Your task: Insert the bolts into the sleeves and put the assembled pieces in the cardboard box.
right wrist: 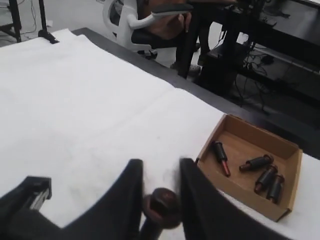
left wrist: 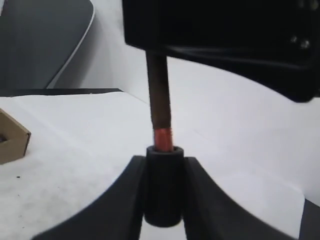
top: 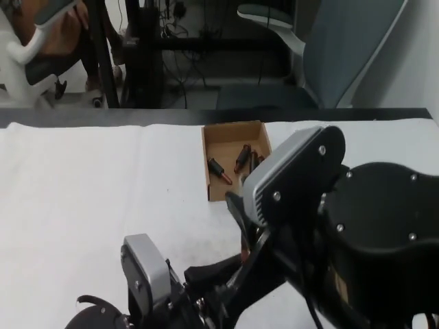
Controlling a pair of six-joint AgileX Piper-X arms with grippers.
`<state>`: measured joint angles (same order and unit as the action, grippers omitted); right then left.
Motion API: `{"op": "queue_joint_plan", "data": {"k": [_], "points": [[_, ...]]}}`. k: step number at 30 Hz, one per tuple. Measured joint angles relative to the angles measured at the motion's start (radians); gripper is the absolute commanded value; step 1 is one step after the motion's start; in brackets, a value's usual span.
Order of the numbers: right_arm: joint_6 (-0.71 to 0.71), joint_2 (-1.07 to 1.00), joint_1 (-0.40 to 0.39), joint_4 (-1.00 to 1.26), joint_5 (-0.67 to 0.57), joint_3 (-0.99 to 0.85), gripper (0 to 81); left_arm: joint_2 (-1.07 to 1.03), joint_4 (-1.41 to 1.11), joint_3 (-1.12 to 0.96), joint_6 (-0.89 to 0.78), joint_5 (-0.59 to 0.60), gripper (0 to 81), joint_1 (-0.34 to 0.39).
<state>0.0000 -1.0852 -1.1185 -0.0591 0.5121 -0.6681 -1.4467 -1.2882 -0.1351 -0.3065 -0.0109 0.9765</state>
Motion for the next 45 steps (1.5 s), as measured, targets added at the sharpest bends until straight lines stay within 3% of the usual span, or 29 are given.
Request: {"op": "queue_joint_plan", "data": {"k": [4,6,8,10,11,17,23,31,41,42,43,44,45], "points": [[0.000,0.000,-0.016,-0.040,0.000,0.002,0.3,0.000,-0.029,-0.004,0.000,-0.017,1.8,0.000],[-0.005,0.000,-0.019,-0.051,-0.002,0.004,6.9,0.000,-0.034,-0.006,0.000,-0.019,1.8,0.000],[-0.020,0.000,-0.019,-0.062,-0.014,0.005,25.6,0.000,-0.038,-0.006,0.000,-0.022,1.8,0.000],[-0.036,0.002,-0.019,-0.065,-0.019,0.005,52.5,0.000,-0.039,-0.006,0.000,-0.025,1.8,0.000],[-0.041,0.005,-0.019,-0.065,-0.019,0.005,70.0,0.000,-0.039,-0.007,0.000,-0.024,1.8,0.000],[-0.080,0.117,-0.019,-0.093,0.092,-0.023,70.0,0.000,-0.028,-0.009,0.000,-0.026,1.8,-0.027],[-0.223,0.347,-0.021,-0.299,0.149,-0.050,63.7,0.000,0.170,-0.098,0.002,0.098,1.8,-0.178],[-0.578,0.391,-0.021,-0.720,0.070,-0.051,64.3,-0.068,0.851,-0.532,0.115,0.235,1.8,-0.377],[-0.622,0.346,-0.021,-0.767,0.010,-0.047,64.3,-0.438,1.187,-1.074,0.167,0.260,1.1,-0.465],[-0.622,0.346,-0.021,-0.767,0.008,-0.047,64.3,-0.469,1.202,-1.116,0.167,0.260,2.5,-0.465],[-0.622,0.346,-0.021,-0.767,0.006,-0.047,64.3,-0.508,1.224,-1.157,0.171,0.262,9.8,-0.465],[-0.622,0.346,-0.021,-0.767,0.004,-0.047,64.3,-0.545,1.243,-1.193,0.174,0.270,18.3,-0.465],[-0.622,0.346,-0.021,-0.767,0.003,-0.047,64.3,-0.578,1.263,-1.219,0.175,0.282,32.3,-0.465]]}}
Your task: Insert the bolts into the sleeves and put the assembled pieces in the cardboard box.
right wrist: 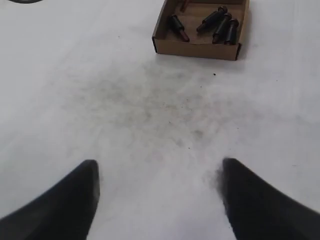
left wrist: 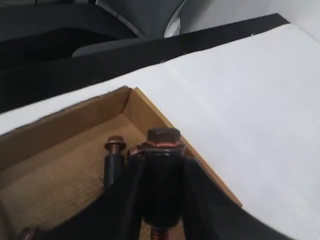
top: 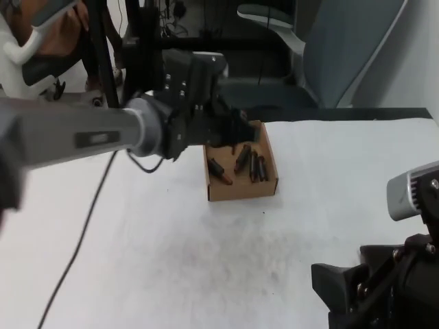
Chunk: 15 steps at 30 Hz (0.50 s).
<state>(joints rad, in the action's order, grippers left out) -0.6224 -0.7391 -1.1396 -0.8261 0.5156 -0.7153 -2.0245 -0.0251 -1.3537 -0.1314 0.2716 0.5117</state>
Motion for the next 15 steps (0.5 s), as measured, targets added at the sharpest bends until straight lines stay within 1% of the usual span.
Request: {"op": "queue_joint_plan", "data": {"k": [1,2,3,5,8,10,12,13,15], "points": [[0.004,0.000,0.000,0.000,0.000,0.000,64.3,-0.030,0.025,-0.028,0.002,0.015,50.0,0.000],[0.009,0.000,0.000,0.000,0.000,0.000,64.3,-0.055,0.032,-0.049,0.003,0.027,65.5,0.000],[0.015,0.000,0.000,0.000,-0.002,0.000,64.3,-0.070,0.038,-0.061,0.005,0.033,70.0,0.000],[0.021,0.000,0.000,0.000,-0.002,0.000,64.3,-0.089,0.050,-0.075,-0.008,0.028,70.0,0.000],[0.023,0.000,0.000,0.000,-0.002,0.000,64.3,-0.086,0.055,-0.081,-0.070,0.003,70.0,-0.002],[0.030,0.000,0.000,-0.005,0.001,0.000,64.3,-0.065,0.055,-0.080,-0.091,0.013,49.7,-0.008],[0.056,0.007,-0.011,-0.014,0.030,0.000,64.1,-0.024,0.055,-0.078,-0.089,0.060,36.5,-0.017],[0.070,0.015,-0.020,-0.022,0.061,0.000,64.1,0.009,0.055,-0.073,-0.081,0.085,31.9,-0.023],[0.091,0.038,-0.042,-0.035,0.134,0.000,63.3,0.102,0.055,-0.046,-0.047,0.113,26.0,-0.032]]}}
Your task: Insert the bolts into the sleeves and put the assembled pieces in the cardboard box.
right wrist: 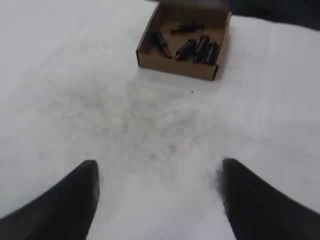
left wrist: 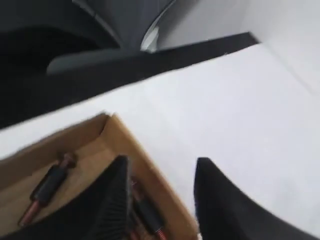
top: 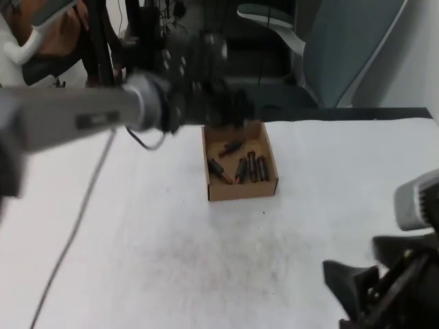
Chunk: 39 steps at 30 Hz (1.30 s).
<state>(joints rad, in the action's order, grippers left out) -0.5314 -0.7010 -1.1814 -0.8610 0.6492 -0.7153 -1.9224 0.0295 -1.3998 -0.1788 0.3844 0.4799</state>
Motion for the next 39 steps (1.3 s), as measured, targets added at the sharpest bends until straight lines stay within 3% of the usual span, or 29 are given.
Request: {"op": "queue_joint_plan", "data": {"k": [7,8,12,16,19,22,28,32,34,37,39], "points": [[0.148,0.100,-0.068,-0.014,0.239,0.000,35.0,0.449,-0.092,0.271,0.168,-0.041,5.9,-0.008],[0.177,0.110,-0.070,-0.014,0.273,0.000,34.4,0.523,-0.127,0.331,0.179,-0.053,2.2,-0.015],[0.359,0.163,-0.061,0.103,0.394,0.038,34.4,0.780,-0.249,0.573,0.179,-0.093,1.7,-0.084],[0.638,0.209,-0.009,0.400,0.338,0.112,31.1,1.010,-0.282,0.781,0.155,-0.125,1.7,-0.162],[0.824,0.227,0.089,0.615,0.274,0.158,26.3,1.163,-0.287,0.887,0.150,-0.139,1.7,-0.227],[0.877,0.231,0.228,0.699,0.184,0.183,26.0,1.283,-0.292,0.971,0.150,-0.144,1.7,-0.287],[0.843,0.244,0.547,0.696,-0.027,0.206,26.0,1.469,-0.278,1.077,0.138,-0.130,1.7,-0.399],[0.760,0.291,0.705,0.568,-0.156,0.212,26.0,1.530,-0.193,1.101,0.139,-0.085,1.7,-0.465],[0.721,0.338,0.760,0.501,-0.197,0.236,20.7,1.549,-0.136,1.106,0.136,-0.045,1.7,-0.498],[0.637,0.438,0.829,0.442,-0.242,0.313,0.1,1.572,-0.055,1.106,0.136,-0.021,1.7,-0.544],[0.576,0.520,0.862,0.432,-0.284,0.385,0.6,1.586,-0.001,1.107,0.136,-0.008,1.7,-0.576]]}}
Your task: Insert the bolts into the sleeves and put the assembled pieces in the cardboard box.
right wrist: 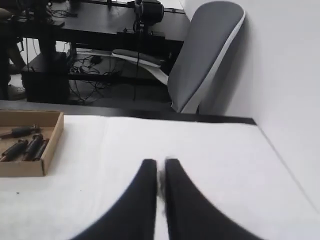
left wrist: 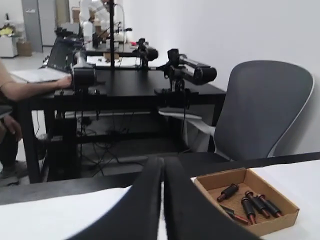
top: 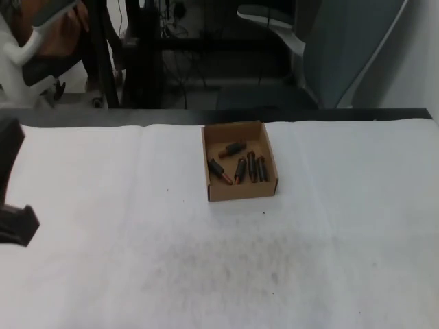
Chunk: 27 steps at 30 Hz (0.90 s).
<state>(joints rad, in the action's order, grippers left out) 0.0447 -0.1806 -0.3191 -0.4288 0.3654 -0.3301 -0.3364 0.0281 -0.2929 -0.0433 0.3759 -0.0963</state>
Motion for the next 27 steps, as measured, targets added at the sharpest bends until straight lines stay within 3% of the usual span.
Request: {"op": "queue_joint_plan", "data": {"k": [6,11,16,21,24,27], "points": [[-0.220,0.145,0.028,0.062,-0.079,0.190,0.6,0.016,0.078,0.032,-0.011,0.062,1.7,-0.096],[-0.114,0.153,0.028,0.084,-0.069,0.310,0.6,0.016,0.022,0.172,-0.136,0.111,1.7,-0.110],[-0.074,0.153,0.028,0.048,-0.090,0.340,0.6,0.016,-0.074,0.295,-0.144,0.094,1.7,-0.099],[-0.157,0.153,0.028,0.055,-0.126,0.340,0.6,0.016,-0.081,0.301,-0.105,0.078,1.7,-0.063],[-0.240,0.153,0.028,0.059,-0.155,0.340,0.6,0.016,-0.065,0.301,-0.092,0.072,1.7,-0.002],[-0.271,0.153,0.028,0.061,-0.166,0.340,0.6,0.016,-0.002,0.301,-0.074,-0.026,1.7,0.075]]}}
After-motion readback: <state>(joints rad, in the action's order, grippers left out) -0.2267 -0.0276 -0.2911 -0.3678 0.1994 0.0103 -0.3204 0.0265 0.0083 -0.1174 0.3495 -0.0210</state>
